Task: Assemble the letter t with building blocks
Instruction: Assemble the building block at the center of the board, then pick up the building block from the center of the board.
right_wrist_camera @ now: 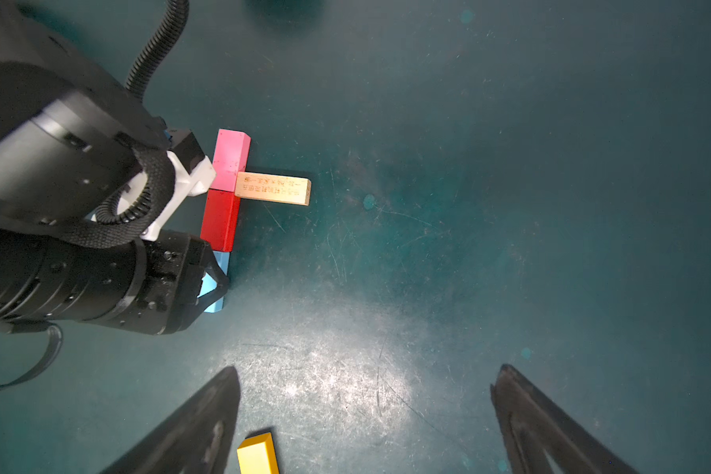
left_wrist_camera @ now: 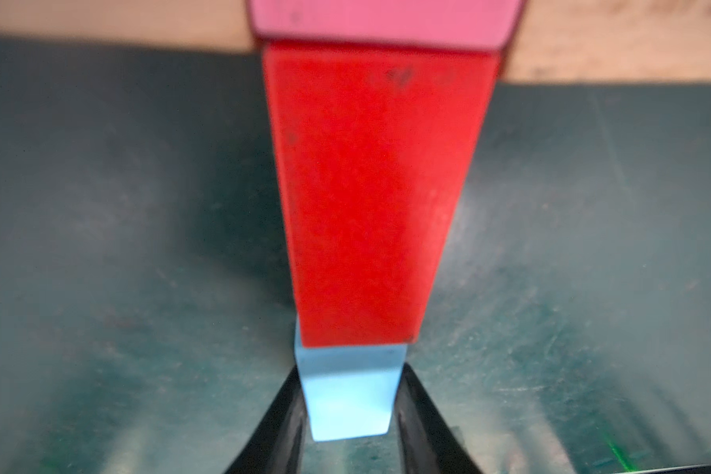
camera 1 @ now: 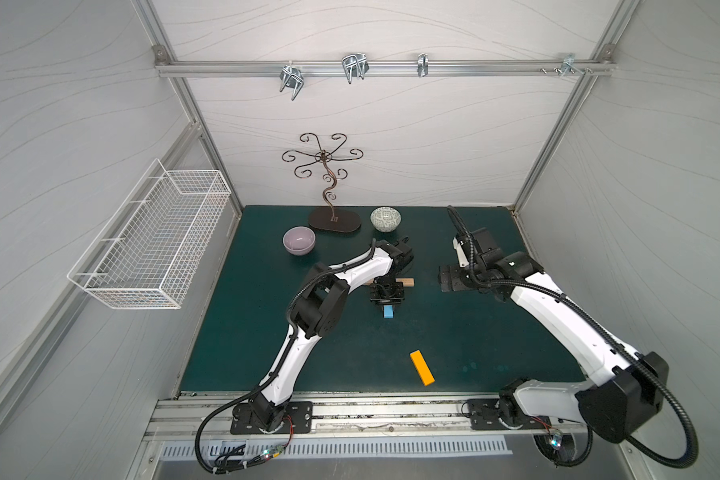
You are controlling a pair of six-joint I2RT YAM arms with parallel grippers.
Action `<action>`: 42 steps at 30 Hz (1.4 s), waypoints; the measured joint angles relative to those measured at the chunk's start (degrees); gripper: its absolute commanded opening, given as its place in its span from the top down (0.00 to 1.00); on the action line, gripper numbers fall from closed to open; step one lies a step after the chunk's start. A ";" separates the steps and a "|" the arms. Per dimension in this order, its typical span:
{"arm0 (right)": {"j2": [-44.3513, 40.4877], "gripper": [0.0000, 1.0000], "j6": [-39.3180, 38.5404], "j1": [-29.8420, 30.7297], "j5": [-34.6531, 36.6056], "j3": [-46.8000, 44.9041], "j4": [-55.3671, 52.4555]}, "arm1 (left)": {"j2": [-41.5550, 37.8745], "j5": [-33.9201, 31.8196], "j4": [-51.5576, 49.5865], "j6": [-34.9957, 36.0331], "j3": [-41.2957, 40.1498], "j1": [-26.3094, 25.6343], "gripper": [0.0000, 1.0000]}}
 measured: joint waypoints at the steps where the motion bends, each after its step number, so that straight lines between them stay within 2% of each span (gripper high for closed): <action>1: -0.02 0.03 -0.02 0.00 -0.02 0.00 0.00 | 0.00 0.00 0.09 -0.09 0.02 0.00 0.55; 7: -0.02 0.03 0.00 0.00 -0.07 0.00 0.00 | 0.00 0.13 0.39 -0.15 0.15 0.00 0.51; 10: -0.02 0.03 -0.02 0.00 -0.04 0.00 -0.02 | 0.00 0.13 0.37 -0.15 0.24 -0.02 0.41; 12: -0.09 0.03 -0.15 0.00 -0.07 0.00 -0.02 | 0.00 -0.02 0.20 -0.22 0.52 -0.15 0.23; 13: -0.22 0.03 -0.22 0.02 -0.07 0.00 0.00 | 0.00 -0.24 -0.04 -0.04 0.79 -0.35 0.05; 14: -0.57 0.03 -0.28 0.02 -0.07 -0.13 0.13 | -0.04 -0.50 -0.26 0.04 1.05 -0.48 0.01; 19: -3.08 0.03 -1.27 0.42 -1.90 -1.38 0.28 | -3.04 -1.57 -2.36 0.22 2.82 -0.94 0.01; 23: -3.10 0.03 -1.95 4.90 -3.91 -1.51 -1.01 | -12.57 -3.45 -1.92 -0.09 1.27 -0.44 0.01; 26: -2.95 0.03 -1.44 13.27 -4.85 -3.26 -1.46 | -24.98 -3.43 2.19 -0.46 -6.62 2.10 0.01; 29: -1.84 0.04 -0.07 21.11 -5.33 -6.56 -1.95 | -35.12 -3.26 4.92 -0.68 -14.97 8.46 0.01; 33: 0.85 0.07 2.10 26.62 -5.75 -10.80 -2.97 | -39.26 -4.63 6.97 -0.11 -23.06 15.91 0.01; 38: 4.02 0.11 4.68 29.33 -7.32 -13.79 -3.04 | -42.29 -5.88 9.29 0.04 -34.53 19.21 0.01; 42: 7.32 0.13 5.90 31.95 -8.00 -15.28 -2.60 | -46.14 -5.05 10.32 -0.15 -39.41 22.08 0.01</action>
